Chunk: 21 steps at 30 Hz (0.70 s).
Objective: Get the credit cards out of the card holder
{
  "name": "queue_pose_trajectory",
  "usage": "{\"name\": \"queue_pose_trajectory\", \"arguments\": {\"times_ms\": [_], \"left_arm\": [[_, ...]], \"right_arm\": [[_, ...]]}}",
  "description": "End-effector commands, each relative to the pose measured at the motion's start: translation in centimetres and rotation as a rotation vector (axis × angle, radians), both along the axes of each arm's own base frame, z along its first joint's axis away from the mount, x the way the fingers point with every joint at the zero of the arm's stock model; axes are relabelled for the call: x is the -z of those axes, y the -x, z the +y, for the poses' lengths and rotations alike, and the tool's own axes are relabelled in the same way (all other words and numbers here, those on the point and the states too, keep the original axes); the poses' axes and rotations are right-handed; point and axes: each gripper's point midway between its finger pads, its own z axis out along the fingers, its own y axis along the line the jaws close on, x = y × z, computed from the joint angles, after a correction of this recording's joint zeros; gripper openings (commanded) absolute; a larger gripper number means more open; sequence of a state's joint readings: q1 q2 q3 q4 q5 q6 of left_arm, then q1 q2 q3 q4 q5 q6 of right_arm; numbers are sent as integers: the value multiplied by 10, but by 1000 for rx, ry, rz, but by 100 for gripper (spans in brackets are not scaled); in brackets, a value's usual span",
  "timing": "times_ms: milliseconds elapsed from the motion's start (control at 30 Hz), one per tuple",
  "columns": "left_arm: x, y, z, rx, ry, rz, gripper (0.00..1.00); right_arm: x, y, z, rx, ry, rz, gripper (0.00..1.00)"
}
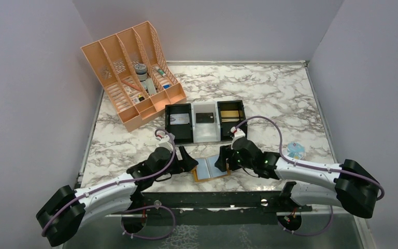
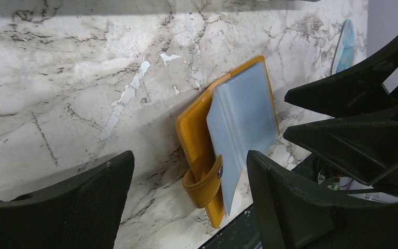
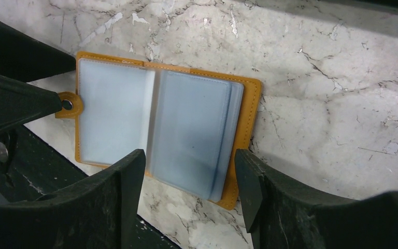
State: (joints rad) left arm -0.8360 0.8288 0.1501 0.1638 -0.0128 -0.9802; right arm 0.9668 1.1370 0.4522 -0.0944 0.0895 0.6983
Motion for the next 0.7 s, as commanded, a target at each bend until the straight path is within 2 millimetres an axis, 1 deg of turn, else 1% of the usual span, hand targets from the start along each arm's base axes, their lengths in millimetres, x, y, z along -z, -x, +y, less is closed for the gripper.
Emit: {"name": "queue_pose_trajectory", "arguments": {"times_ms": [0, 200, 367, 600, 667], "left_arm": [[-8, -12, -8, -33, 10, -33, 82], [2, -15, -12, -56, -45, -18, 80], [11, -14, -19, -44, -98, -4, 76], [16, -15, -23, -37, -127, -8, 52], [15, -14, -23, -31, -128, -11, 48]], "right_arm": [[-12, -7, 11, 11, -24, -2, 64], [-14, -3, 8, 34, -65, 2, 64], [-9, -3, 0, 48, -42, -6, 64], [-4, 2, 0, 35, -42, 16, 64], [-5, 2, 1, 32, -47, 16, 64]]}}
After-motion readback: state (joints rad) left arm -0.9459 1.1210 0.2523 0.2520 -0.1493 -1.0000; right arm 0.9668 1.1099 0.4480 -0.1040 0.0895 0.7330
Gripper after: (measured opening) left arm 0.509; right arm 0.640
